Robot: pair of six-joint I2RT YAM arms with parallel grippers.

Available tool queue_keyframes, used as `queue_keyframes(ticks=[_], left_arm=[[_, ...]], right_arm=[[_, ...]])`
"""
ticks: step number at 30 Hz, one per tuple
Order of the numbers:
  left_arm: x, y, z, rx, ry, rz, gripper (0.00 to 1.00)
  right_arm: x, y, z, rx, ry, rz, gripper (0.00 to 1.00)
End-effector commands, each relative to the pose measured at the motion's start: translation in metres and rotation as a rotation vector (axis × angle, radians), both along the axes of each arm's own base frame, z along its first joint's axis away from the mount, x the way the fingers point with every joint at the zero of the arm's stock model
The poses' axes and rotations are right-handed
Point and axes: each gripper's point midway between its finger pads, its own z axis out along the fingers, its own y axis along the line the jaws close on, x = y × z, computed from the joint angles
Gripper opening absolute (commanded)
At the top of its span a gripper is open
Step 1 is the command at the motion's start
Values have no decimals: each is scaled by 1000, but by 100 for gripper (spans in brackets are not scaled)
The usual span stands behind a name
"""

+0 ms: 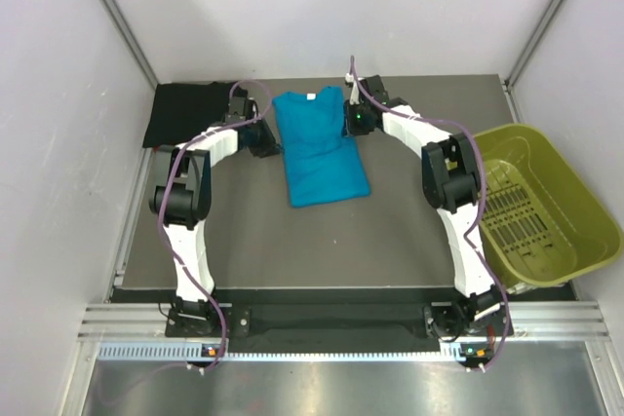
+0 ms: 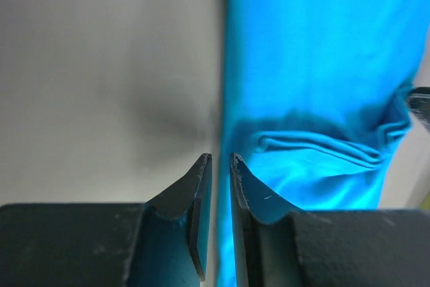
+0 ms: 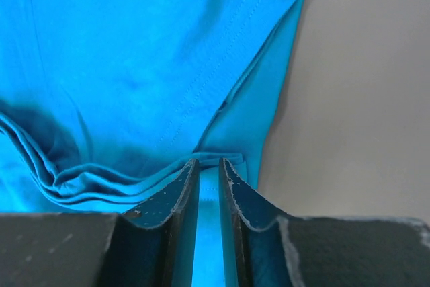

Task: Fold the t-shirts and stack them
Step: Fold the tshirt

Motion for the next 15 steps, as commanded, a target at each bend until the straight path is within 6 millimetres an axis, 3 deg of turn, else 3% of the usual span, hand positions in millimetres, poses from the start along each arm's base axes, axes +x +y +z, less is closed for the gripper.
queue_keyframes(ticks=[1, 7, 11, 15], left_arm=[[6, 0, 11, -15, -33, -20, 22], [0, -7, 42, -35, -139, -165, 32], [-5, -6, 44, -82, -149, -217, 35], [-6, -3, 41, -74, -159, -244, 39]], right_arm=[[26, 1, 34, 55, -101, -9, 19], [20, -9, 58, 74, -131, 16, 27], [15, -19, 66, 89, -141, 42, 35], [13, -23, 60, 106, -118, 77, 35]])
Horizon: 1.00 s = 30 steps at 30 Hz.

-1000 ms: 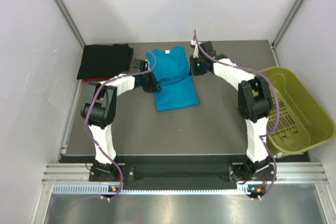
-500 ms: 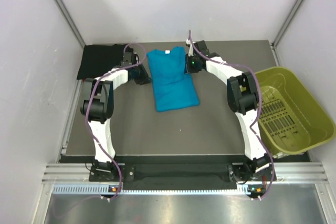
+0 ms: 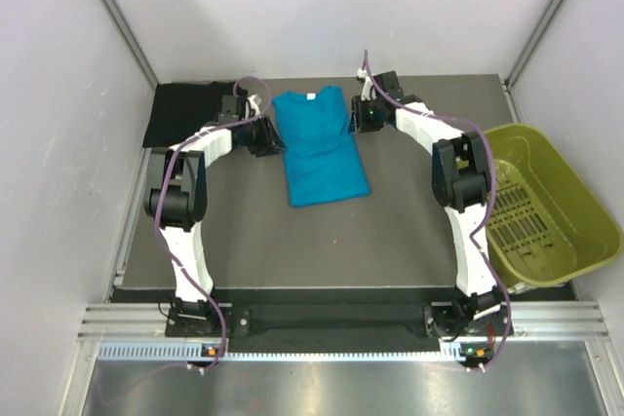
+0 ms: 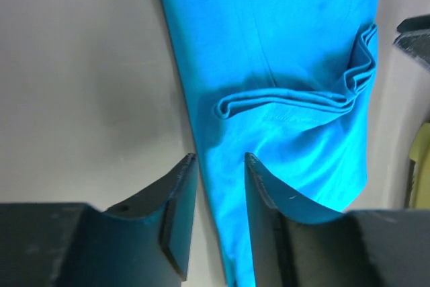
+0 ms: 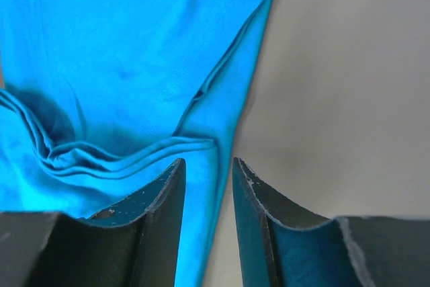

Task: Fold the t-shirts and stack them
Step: Fold the tshirt

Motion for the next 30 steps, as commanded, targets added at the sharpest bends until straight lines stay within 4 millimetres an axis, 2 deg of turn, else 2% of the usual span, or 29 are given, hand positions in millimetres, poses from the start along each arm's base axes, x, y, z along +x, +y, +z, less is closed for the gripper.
queue_keyframes(ticks=[1, 10, 16, 24, 30], left_arm=[[5, 1, 23, -23, -101, -65, 40], [9, -7, 12, -46, -106, -119, 42], [15, -5, 3, -32, -92, -119, 42], [26, 1, 1, 9, -104, -102, 41], [29, -2, -2, -5, -102, -116, 38]], right_arm=[[10, -1, 49, 69, -111, 66, 35], [8, 5, 32, 123, -77, 158, 37], [17, 4, 16, 126, -59, 148, 37], [23, 2, -2, 127, -44, 135, 37], [24, 3, -7, 138, -40, 137, 27]])
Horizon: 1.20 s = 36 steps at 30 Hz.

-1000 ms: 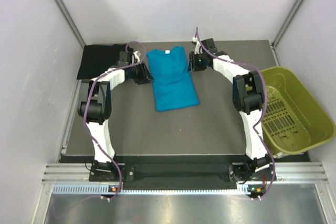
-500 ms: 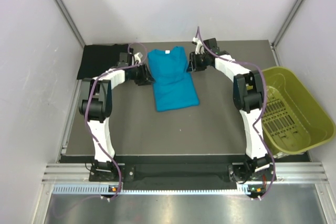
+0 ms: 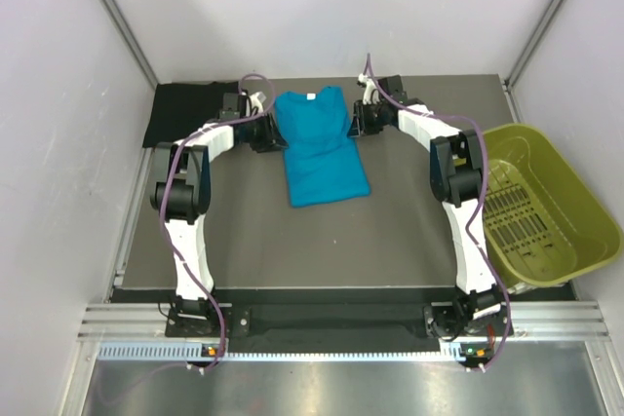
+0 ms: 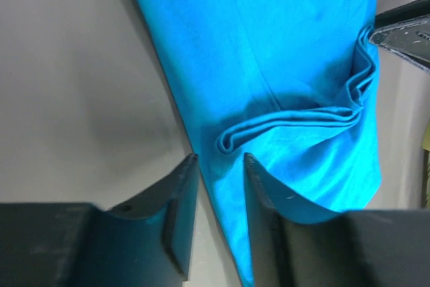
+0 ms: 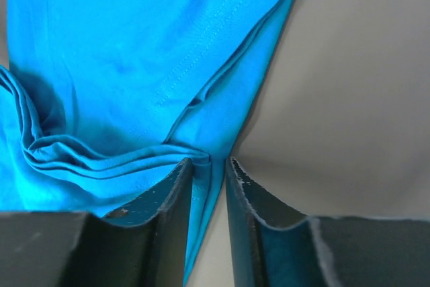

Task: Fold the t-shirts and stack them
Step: Fold the tshirt

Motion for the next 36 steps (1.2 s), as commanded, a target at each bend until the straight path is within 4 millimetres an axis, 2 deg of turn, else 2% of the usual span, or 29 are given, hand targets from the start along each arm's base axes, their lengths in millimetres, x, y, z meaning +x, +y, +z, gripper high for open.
queue_keyframes(ticks=[1, 6, 12, 15, 16, 17, 21, 25, 32, 35, 36], left_arm=[[12, -1, 6, -5, -51, -23, 35], [12, -2, 5, -13, -46, -23, 34], [13, -4, 7, -26, -47, -25, 31], [14, -3, 6, -29, -46, -20, 22], [14, -4, 7, -31, -44, -18, 5], [15, -4, 7, -32, -40, -16, 0], [19, 9, 2, -11, -13, 72, 0], [22, 23, 1, -12, -7, 153, 0], [24, 29, -7, -8, 12, 197, 0], [27, 25, -5, -21, -3, 167, 0], [26, 22, -5, -32, -2, 145, 4]], right_arm=[[18, 1, 13, 24, -72, 4, 24], [17, -1, 10, 34, -62, 0, 23], [14, 2, 11, 55, -55, 11, 28], [16, 3, 11, 63, -57, 3, 11], [17, 2, 12, 57, -61, -4, 2], [20, -2, 11, 51, -62, -22, 0], [29, -28, 7, 30, -64, -154, 0], [32, -35, 15, 30, -122, -185, 0], [35, -30, 15, 40, -135, -167, 0], [34, -31, 12, 32, -130, -171, 0], [33, -31, 11, 34, -127, -174, 0]])
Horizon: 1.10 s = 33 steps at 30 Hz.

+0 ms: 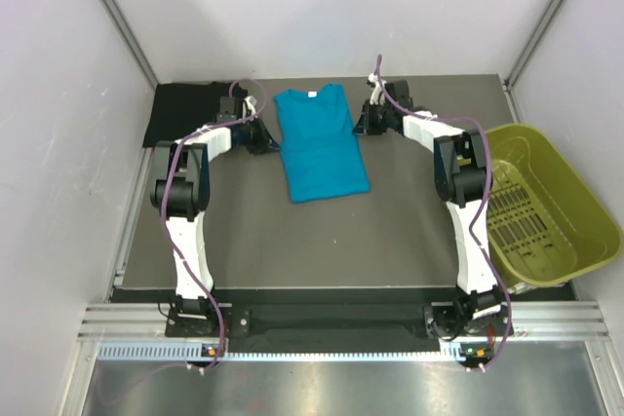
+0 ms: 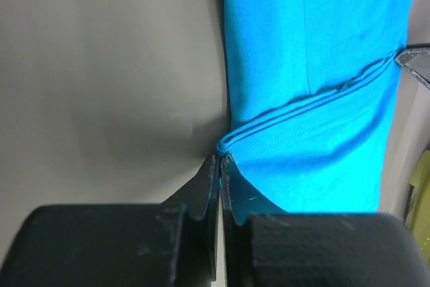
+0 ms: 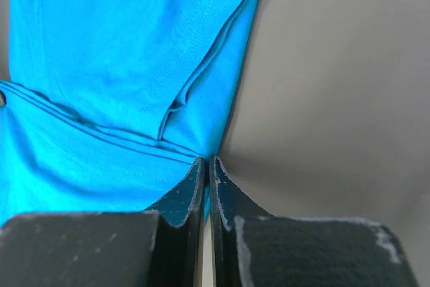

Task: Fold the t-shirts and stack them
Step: Fold the tshirt

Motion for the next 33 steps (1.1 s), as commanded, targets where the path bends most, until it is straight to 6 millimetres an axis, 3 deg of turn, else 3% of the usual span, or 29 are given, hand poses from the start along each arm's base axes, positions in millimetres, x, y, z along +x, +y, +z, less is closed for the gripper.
queue_keyframes(ticks=[1, 4, 6, 8, 9, 11, 16, 19, 21, 26, 31, 33], left_arm=[[17, 2, 15, -11, -84, -18, 6], [20, -5, 25, -52, -105, -57, 9], [22, -9, 35, -79, -119, -68, 21], [26, -8, 46, -82, -141, -61, 34], [26, -4, 47, -69, -135, -49, 37], [30, 2, 60, -46, -153, -29, 45], [18, 16, 80, 37, -148, 8, 47], [-3, 6, 92, 23, -141, -20, 47], [-29, -13, 92, -18, -109, -79, 46], [-97, -33, 74, -65, -39, -152, 48], [-141, -40, 57, -107, 13, -186, 49], [-149, -44, 53, -110, 21, -189, 49]], right_arm=[[17, -18, 15, -32, -80, -58, 0], [16, -17, 20, -14, -79, -62, 0], [14, -15, 22, -1, -60, -60, 2], [16, -16, 29, -3, -62, -74, 8], [16, -18, 34, -1, -65, -86, 19], [13, -19, 42, 1, -69, -93, 29], [-1, -29, 73, -9, -76, -139, 41], [-25, -27, 78, 6, 4, -119, 43], [-42, -19, 77, 5, 31, -78, 45], [-104, -11, 53, -88, 128, 11, 53], [-147, -18, 26, -150, 198, 17, 50], [-158, -22, 17, -164, 209, 13, 49]])
